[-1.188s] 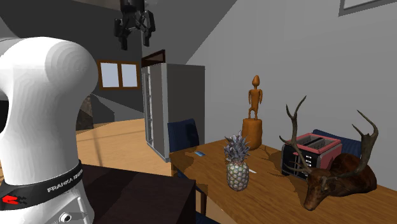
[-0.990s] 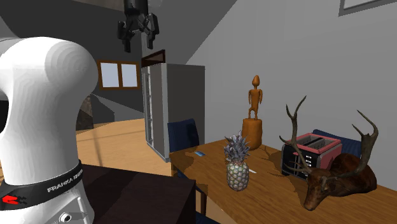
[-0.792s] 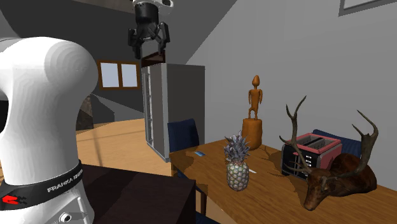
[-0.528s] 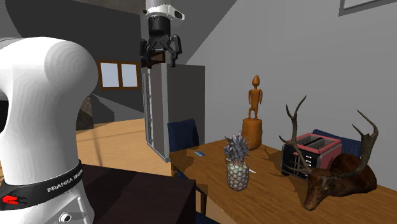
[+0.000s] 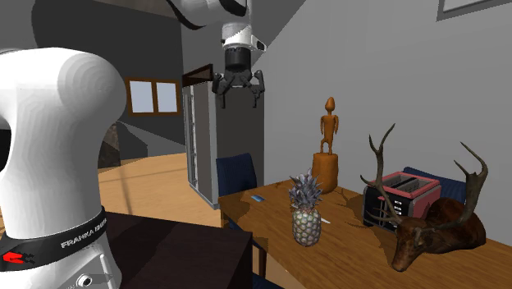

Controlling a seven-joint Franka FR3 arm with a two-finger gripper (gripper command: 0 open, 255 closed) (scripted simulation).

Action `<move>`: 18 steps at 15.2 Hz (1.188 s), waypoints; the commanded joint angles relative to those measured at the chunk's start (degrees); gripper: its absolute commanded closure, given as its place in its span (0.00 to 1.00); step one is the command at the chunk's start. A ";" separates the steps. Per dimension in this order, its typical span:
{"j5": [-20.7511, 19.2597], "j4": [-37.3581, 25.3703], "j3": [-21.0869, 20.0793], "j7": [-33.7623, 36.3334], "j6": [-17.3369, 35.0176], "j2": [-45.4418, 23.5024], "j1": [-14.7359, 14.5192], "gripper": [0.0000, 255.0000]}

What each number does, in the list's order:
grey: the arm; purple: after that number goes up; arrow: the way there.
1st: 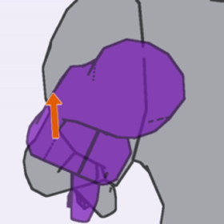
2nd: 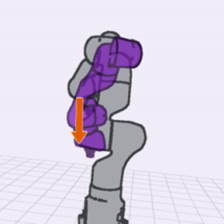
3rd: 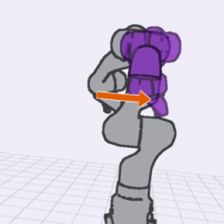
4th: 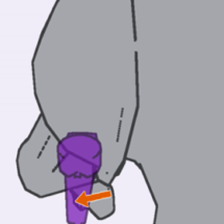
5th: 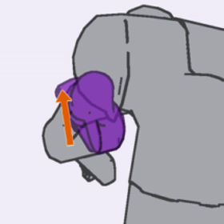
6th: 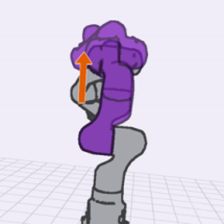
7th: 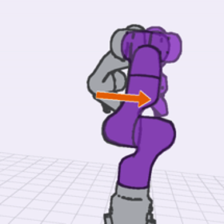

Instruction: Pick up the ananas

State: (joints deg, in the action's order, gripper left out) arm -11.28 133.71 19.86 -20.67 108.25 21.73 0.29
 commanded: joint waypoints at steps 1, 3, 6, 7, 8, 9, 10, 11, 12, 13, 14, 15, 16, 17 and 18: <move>0.51 -1.98 2.13 -4.01 2.65 -4.50 -0.25 0.00; 1.56 -3.89 3.90 -7.84 5.09 -8.94 -0.46 0.00; 4.07 -7.38 6.09 -13.87 8.31 -15.98 -0.58 0.00; 5.13 -8.71 6.64 -15.94 9.24 -18.42 -0.51 0.00; 6.29 -10.11 7.06 -18.02 10.08 -20.89 -0.34 0.00; 7.52 -11.61 7.38 -20.11 10.83 -23.39 -0.10 0.00; 8.80 -13.18 7.61 -22.18 11.48 -25.90 0.21 0.00; 10.10 -14.84 7.68 -24.21 12.04 -28.42 0.64 0.00; 11.40 -16.59 7.61 -26.19 12.51 -30.93 1.18 0.00; 12.69 -18.43 7.47 -28.11 12.87 -33.44 1.78 0.00; 13.92 -20.35 7.22 -29.96 13.14 -35.94 2.45 0.00; 15.09 -22.36 6.86 -31.70 13.33 -38.41 3.22 0.00; 16.18 -24.46 6.42 -33.35 13.42 -40.86 4.03 0.00; 17.19 -26.66 5.94 -34.91 13.43 -43.30 4.87 0.00; 18.11 -28.95 5.41 -36.36 13.37 -45.73 5.75 0.00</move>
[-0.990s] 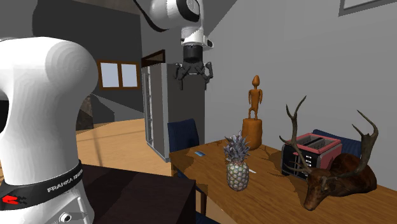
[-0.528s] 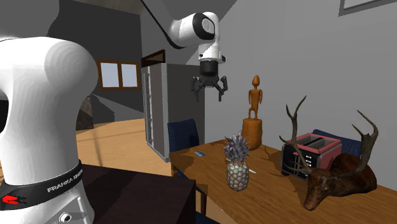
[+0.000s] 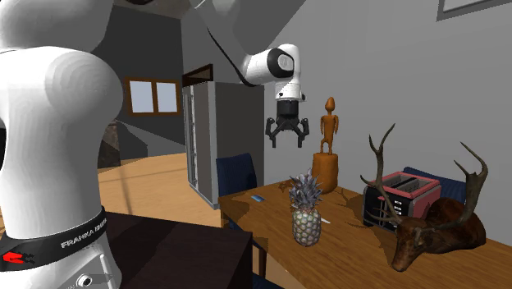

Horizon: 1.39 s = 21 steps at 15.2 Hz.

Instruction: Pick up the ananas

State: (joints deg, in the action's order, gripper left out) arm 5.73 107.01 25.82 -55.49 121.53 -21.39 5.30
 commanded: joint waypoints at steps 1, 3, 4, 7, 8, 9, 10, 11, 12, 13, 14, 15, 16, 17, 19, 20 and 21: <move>1.92 -4.63 -1.12 -2.89 -0.06 -5.03 1.64 0.00; 3.33 -9.73 -2.31 -5.32 -0.59 -9.87 3.45 0.00; 3.91 -12.46 -2.91 -6.41 -0.98 -12.31 4.34 0.00; 5.20 -21.51 -4.73 -9.17 -2.67 -19.83 7.04 0.00; 5.50 -24.89 -5.32 -9.94 -3.44 -22.45 7.93 0.00; 5.74 -28.50 -5.89 -10.65 -4.34 -25.15 8.82 0.00; 5.93 -32.39 -6.45 -11.28 -5.38 -27.98 9.72 0.00; 6.06 -36.63 -7.00 -11.84 -6.59 -30.96 10.63 0.00; 6.06 -36.82 -7.03 -11.85 -6.65 -31.09 10.68 0.00; 6.14 -36.81 -7.11 -11.86 -6.20 -31.53 10.73 0.00; 6.23 -36.81 -7.20 -11.87 -5.75 -31.98 10.78 0.00; 6.31 -36.84 -7.29 -11.87 -5.32 -32.44 10.83 0.00; 6.39 -36.88 -7.37 -11.87 -4.89 -32.91 10.89 0.00; 6.48 -36.90 -7.46 -11.88 -4.46 -33.37 10.94 0.00; 6.69 -37.17 -7.68 -11.88 -3.43 -34.67 11.11 0.00; 6.69 -37.15 -7.68 -11.88 -3.42 -34.66 11.11 0.00; 6.69 -37.16 -7.69 -11.88 -3.42 -34.66 11.11 0.00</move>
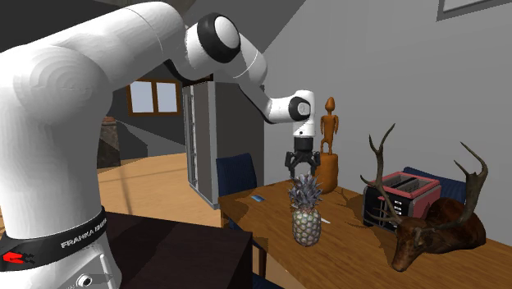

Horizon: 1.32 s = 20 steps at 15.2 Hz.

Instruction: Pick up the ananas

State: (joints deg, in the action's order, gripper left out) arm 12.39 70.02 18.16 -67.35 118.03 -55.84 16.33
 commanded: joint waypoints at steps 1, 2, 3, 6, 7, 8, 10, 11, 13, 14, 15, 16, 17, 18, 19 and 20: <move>0.03 -0.17 -0.04 -0.01 0.11 -0.24 0.06 1.00; 0.04 -0.20 -0.04 0.00 0.12 -0.28 0.06 1.00; 0.04 -0.17 -0.04 -0.01 0.13 -0.26 0.06 1.00; 0.04 -0.21 -0.04 0.00 0.08 -0.25 0.07 1.00; 0.04 -0.27 -0.04 0.00 0.07 -0.29 0.08 1.00; 0.04 -0.19 -0.04 0.00 0.10 -0.25 0.06 1.00; 0.03 -0.18 -0.02 -0.02 0.07 -0.22 0.07 1.00; -0.05 -0.07 0.07 -0.03 -0.33 0.29 0.01 1.00; -0.22 0.11 0.24 -0.02 -1.14 1.28 -0.12 1.00; -0.30 0.17 0.33 -0.02 -1.56 1.76 -0.17 1.00; -0.39 0.16 0.41 -0.01 -2.01 2.21 -0.22 1.00; -0.47 0.18 0.50 -0.01 -2.44 2.66 -0.27 1.00; -0.55 0.17 0.58 0.00 -2.89 3.11 -0.32 1.00; -0.64 0.15 0.66 0.00 -3.35 3.55 -0.37 1.00; -0.72 0.11 0.74 0.01 -3.81 3.97 -0.41 1.00; -0.81 0.06 0.82 0.02 -4.28 4.39 -0.45 1.00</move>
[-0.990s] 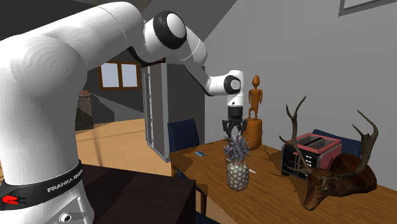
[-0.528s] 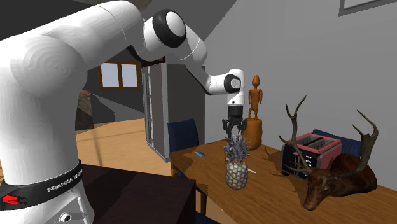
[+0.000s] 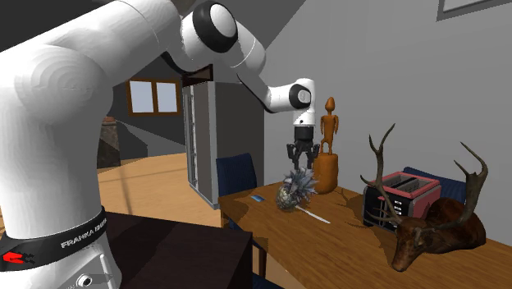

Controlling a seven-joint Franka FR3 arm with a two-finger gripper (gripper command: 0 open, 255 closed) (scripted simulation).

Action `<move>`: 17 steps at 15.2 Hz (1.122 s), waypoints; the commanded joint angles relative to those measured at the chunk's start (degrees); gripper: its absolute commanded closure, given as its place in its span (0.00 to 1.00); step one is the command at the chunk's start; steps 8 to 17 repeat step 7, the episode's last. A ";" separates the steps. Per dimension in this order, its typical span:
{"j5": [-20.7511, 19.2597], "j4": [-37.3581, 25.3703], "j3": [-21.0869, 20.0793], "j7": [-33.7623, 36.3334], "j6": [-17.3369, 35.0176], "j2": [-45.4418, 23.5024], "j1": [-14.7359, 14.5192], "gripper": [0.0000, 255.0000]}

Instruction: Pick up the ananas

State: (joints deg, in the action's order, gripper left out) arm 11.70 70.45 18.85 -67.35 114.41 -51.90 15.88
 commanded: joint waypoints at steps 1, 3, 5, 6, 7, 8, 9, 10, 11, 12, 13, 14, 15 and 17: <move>-0.20 -0.44 0.20 0.04 -1.14 0.86 -0.03 1.00; -0.37 -0.65 0.35 0.06 -2.12 1.64 -0.10 1.00; -0.53 -0.93 0.50 0.09 -3.13 2.39 -0.15 1.00; -0.55 -0.93 0.51 0.09 -3.20 2.45 -0.16 1.00; -0.55 -0.95 0.51 0.09 -3.21 2.45 -0.15 1.00; -0.55 -0.95 0.51 0.09 -3.21 2.45 -0.15 1.00; -0.55 -0.95 0.51 0.09 -3.21 2.45 -0.15 1.00; -0.55 -0.95 0.51 0.09 -3.21 2.45 -0.15 1.00; -0.55 -0.95 0.51 0.09 -3.21 2.45 -0.15 1.00; -0.55 -0.95 0.51 0.09 -3.21 2.45 -0.15 1.00; -0.55 -0.95 0.51 0.09 -3.21 2.45 -0.15 1.00; -0.55 -0.95 0.51 0.09 -3.21 2.45 -0.15 1.00; -0.55 -0.95 0.51 0.09 -3.21 2.45 -0.15 1.00; -0.55 -0.95 0.51 0.09 -3.21 2.45 -0.15 1.00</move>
